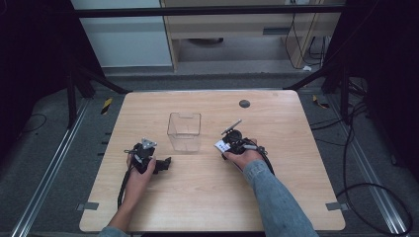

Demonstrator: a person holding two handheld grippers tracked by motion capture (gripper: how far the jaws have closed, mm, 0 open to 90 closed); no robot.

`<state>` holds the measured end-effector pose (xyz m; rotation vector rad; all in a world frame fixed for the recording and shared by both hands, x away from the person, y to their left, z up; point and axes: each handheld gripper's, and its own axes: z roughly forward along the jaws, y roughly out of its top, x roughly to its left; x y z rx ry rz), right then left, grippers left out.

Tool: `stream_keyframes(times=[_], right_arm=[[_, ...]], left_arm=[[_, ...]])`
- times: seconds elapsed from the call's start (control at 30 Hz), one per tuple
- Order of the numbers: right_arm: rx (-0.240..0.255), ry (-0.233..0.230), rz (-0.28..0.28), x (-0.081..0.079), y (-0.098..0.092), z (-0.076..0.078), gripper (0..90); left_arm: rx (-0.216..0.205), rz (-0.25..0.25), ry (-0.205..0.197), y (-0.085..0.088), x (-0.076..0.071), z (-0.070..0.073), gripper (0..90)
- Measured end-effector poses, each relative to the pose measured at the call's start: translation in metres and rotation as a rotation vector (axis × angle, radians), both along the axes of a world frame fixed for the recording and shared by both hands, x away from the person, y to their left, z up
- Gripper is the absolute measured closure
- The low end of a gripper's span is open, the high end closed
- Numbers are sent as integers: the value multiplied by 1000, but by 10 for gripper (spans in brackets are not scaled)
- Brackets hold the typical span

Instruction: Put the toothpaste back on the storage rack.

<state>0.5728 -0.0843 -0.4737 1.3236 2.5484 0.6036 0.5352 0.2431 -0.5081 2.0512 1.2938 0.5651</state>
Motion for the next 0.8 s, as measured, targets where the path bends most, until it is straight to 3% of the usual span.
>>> stream_keyframes(times=[0.8], right_arm=[[-27, 6, -3, 4, 5, -1, 518]], left_arm=[[0, -1, 0, 0, 0, 0, 0]])
